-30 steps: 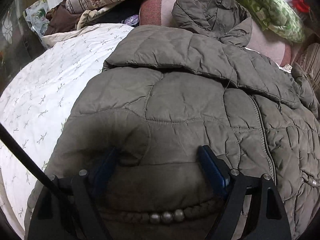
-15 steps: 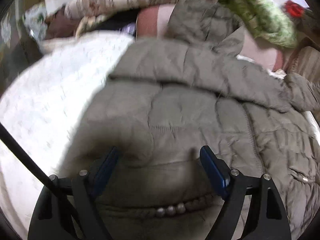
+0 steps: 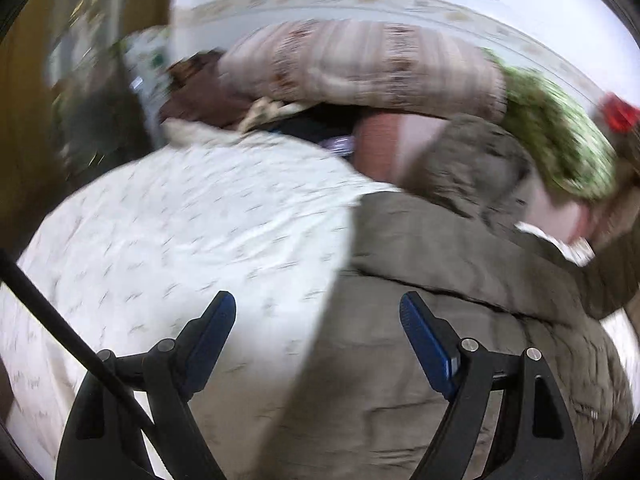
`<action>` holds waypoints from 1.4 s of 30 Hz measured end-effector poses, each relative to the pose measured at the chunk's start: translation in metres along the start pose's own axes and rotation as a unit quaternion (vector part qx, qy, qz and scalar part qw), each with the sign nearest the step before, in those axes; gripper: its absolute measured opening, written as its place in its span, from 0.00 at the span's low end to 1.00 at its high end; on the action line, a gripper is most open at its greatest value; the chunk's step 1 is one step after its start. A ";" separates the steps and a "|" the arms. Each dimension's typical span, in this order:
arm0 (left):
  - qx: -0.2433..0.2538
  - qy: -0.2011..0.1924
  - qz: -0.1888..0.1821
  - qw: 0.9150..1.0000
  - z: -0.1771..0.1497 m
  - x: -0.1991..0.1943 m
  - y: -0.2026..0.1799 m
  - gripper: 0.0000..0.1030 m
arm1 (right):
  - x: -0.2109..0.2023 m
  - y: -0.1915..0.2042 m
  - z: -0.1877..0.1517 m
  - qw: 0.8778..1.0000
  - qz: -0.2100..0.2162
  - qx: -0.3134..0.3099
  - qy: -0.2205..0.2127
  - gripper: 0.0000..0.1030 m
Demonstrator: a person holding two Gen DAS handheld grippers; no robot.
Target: Fold large clothes
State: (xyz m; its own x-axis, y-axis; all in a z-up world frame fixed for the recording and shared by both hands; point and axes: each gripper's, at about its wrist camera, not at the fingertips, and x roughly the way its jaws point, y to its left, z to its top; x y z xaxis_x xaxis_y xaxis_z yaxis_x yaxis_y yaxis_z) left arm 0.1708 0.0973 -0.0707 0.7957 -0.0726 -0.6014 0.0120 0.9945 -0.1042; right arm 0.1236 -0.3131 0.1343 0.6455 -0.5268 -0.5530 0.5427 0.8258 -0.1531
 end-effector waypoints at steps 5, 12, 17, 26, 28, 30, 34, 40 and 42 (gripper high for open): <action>-0.051 -0.007 0.027 0.998 0.011 0.006 0.042 0.81 | 0.001 0.122 -0.021 0.992 0.093 -0.082 0.016 0.09; -0.089 0.004 0.031 0.996 0.019 0.015 0.071 0.81 | 0.038 0.243 -0.097 0.967 0.191 -0.146 0.091 0.09; -0.092 0.019 0.033 0.995 0.018 0.022 0.076 0.81 | 0.086 0.298 -0.161 0.948 0.216 -0.171 0.160 0.10; -0.084 0.047 -0.023 0.995 0.009 0.034 0.062 0.81 | 0.073 0.288 -0.177 0.944 0.247 -0.156 0.154 0.80; -0.085 0.056 -0.047 0.994 0.006 0.034 0.057 0.81 | 0.055 0.258 -0.174 0.948 0.246 -0.149 0.133 0.80; -0.083 0.067 -0.068 0.992 0.003 0.031 0.050 0.81 | 0.042 0.222 -0.176 0.953 0.239 -0.139 0.123 0.80; -0.075 0.081 -0.109 0.988 0.005 0.025 0.026 0.81 | 0.027 0.143 -0.194 0.964 0.211 -0.115 0.111 0.80; -0.045 0.151 -0.155 0.975 0.026 0.072 -0.039 0.81 | 0.035 0.022 -0.217 0.976 0.177 -0.010 0.128 0.80; -0.016 0.163 -0.154 0.974 0.031 0.095 -0.063 0.81 | 0.044 -0.007 -0.225 0.975 0.174 0.033 0.132 0.80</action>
State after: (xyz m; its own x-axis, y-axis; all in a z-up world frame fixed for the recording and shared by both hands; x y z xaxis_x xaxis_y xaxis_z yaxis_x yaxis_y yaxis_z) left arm 0.2640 0.0298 -0.0965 0.5223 -0.3918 -0.7574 0.1968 0.9196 -0.3400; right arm 0.0268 -0.2967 -0.0730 0.6412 -0.1397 -0.7546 0.3543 0.9261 0.1296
